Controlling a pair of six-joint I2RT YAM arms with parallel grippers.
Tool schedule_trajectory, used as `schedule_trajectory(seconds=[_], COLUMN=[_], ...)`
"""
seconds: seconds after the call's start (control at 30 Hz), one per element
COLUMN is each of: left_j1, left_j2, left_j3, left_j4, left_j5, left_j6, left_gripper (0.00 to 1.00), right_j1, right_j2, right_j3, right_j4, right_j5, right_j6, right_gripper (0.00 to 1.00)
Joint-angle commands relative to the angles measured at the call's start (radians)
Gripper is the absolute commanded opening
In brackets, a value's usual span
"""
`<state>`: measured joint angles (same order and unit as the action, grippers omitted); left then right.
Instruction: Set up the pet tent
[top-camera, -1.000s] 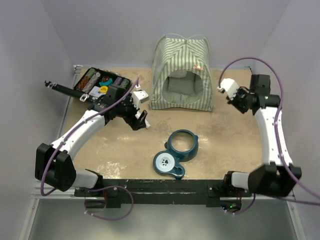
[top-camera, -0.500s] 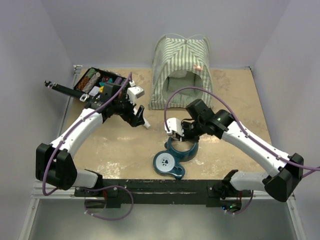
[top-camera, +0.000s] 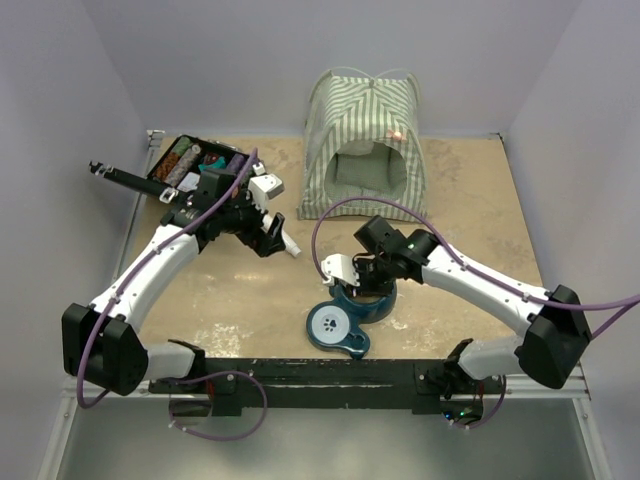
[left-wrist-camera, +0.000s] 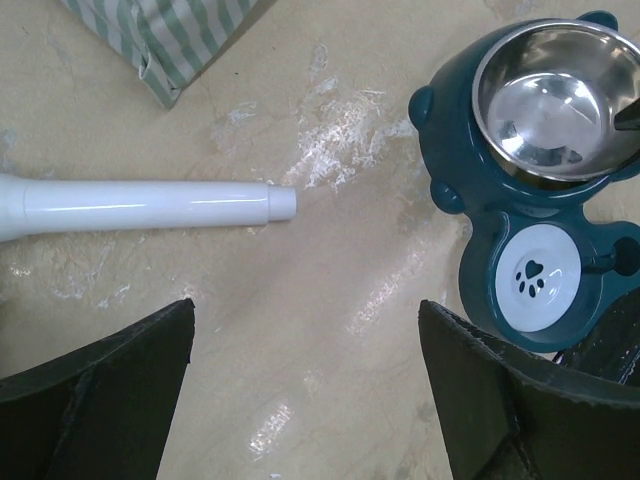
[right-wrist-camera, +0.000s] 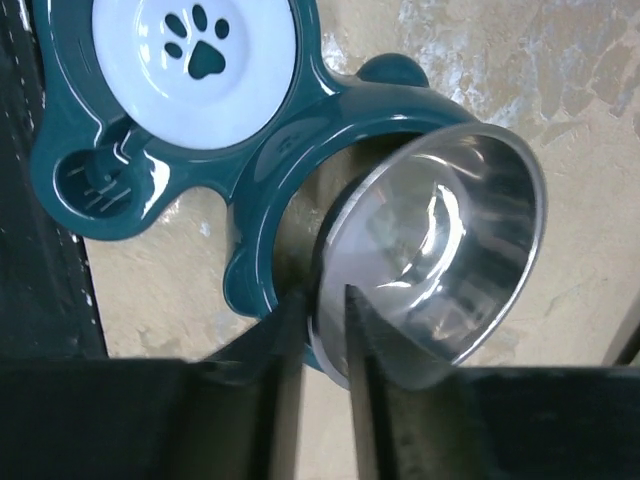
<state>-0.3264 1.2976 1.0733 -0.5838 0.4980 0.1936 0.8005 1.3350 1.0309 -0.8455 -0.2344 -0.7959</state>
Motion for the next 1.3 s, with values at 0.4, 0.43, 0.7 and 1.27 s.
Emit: schedule_trajectory(seconds=[0.4,0.43,0.7,1.27], left_j1=[0.010,0.010,0.125,0.294], left_j2=[-0.063,-0.081,-0.054,-0.007], left_j3=[0.030,0.016,0.049,0.252], left_j4=[-0.159,-0.146,-0.027,-0.008], left_j5=[0.174,0.180,0.232,0.183], left_j6=[0.190,0.191,-0.063,-0.184], left_gripper=[1.00,1.00,1.00,1.00], right_j1=[0.002,0.003,0.051,0.342], right_j2=[-0.123,-0.134,0.022,0.466], right_j3=[0.086,0.081,0.089,0.153], right_j4=[-0.020,0.002,0.130,0.439], right_j5=[-0.063,-0.068,-0.168,-0.002], right_j6=[0.023,0.033,0.064,0.230], right_gripper=[0.66,0.66,0.65,0.69])
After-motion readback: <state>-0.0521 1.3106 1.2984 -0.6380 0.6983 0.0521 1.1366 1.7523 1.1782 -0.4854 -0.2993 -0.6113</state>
